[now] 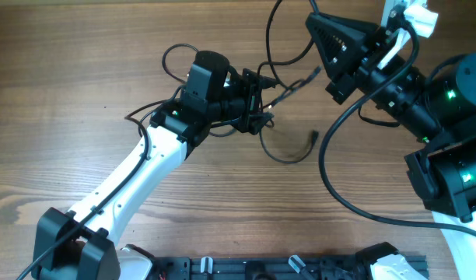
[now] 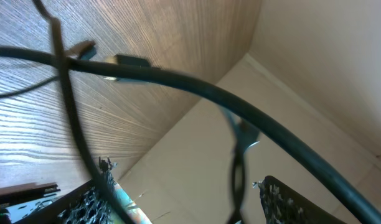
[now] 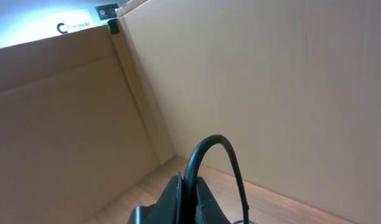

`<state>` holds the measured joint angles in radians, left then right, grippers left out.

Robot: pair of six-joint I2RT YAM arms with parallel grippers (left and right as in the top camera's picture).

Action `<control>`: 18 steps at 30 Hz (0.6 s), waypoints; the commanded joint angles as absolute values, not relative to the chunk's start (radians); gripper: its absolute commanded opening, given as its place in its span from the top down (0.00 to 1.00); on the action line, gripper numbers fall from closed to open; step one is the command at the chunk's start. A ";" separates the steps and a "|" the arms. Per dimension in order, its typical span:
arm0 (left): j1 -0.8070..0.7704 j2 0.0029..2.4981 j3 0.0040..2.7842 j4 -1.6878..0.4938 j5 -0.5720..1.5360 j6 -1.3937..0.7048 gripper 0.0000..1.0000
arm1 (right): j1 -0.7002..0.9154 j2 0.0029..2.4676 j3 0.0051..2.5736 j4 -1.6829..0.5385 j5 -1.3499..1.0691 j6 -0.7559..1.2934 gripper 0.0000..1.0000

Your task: Untangle cables

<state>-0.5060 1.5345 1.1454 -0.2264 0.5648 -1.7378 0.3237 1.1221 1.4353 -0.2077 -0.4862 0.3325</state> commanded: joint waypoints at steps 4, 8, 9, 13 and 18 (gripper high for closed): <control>-0.514 1.538 1.148 -0.233 0.548 -1.723 0.87 | 0.319 1.109 1.449 -0.197 -0.482 0.343 0.96; -0.512 1.538 1.148 -0.340 0.550 -1.595 0.96 | 0.319 1.109 1.449 -0.218 -0.252 0.335 0.96; -0.511 1.538 1.148 -0.371 0.550 -1.571 0.96 | 0.319 1.109 1.449 -0.222 -0.196 0.324 0.96; -0.471 1.537 1.148 -0.545 0.566 -1.427 0.96 | 0.319 1.109 1.449 -0.260 0.224 0.221 0.96; -0.370 1.537 1.148 -0.690 0.651 -1.254 0.96 | 0.319 1.120 1.449 -0.275 0.793 0.114 0.96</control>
